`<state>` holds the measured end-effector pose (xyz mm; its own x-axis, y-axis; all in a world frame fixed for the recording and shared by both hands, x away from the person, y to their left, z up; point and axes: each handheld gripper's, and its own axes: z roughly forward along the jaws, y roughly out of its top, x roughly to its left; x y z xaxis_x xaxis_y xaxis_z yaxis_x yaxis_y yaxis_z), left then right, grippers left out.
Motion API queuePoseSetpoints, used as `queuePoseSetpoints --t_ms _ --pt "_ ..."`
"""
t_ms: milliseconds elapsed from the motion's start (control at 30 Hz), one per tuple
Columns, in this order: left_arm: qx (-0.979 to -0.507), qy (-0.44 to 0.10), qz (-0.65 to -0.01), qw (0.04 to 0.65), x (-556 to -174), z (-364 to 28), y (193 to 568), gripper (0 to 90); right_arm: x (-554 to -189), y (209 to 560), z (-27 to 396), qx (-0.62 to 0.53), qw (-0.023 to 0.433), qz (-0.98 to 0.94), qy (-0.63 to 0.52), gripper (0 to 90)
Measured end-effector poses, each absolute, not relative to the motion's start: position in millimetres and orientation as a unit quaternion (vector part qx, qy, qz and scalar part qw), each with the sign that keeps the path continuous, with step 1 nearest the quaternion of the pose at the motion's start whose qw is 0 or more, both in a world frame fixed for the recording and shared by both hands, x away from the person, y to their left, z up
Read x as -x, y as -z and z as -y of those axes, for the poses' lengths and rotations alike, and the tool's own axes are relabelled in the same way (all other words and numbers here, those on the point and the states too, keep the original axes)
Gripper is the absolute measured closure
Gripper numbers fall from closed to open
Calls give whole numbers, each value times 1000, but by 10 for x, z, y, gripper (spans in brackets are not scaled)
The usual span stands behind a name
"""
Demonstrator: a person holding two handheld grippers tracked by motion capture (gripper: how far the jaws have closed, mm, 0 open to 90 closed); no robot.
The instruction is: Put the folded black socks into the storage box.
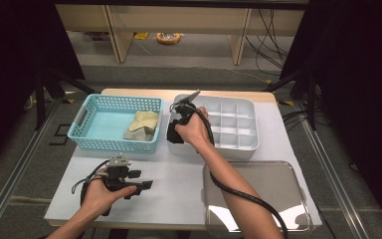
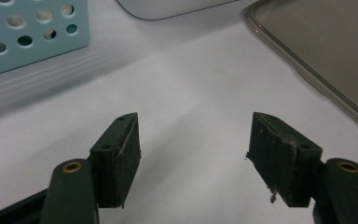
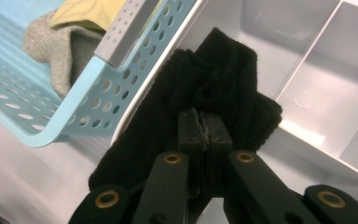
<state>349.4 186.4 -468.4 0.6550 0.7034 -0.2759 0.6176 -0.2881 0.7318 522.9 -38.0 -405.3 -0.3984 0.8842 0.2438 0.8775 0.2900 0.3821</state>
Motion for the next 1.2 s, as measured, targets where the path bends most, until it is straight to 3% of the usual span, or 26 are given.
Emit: queuePoseSetpoints --t_ms 333,733,1200 --pt "-801 -50 -412 431 -3494 -1861 4687 333 -5250 4087 344 -544 -1 -812 -214 887" --pt "-801 -51 -412 430 -3493 -1860 4688 333 -5255 4128 331 -506 27 -834 -219 888" --pt "-802 -51 -411 431 -3495 -1860 4689 333 -5190 4077 381 -536 -1 -815 -221 841"
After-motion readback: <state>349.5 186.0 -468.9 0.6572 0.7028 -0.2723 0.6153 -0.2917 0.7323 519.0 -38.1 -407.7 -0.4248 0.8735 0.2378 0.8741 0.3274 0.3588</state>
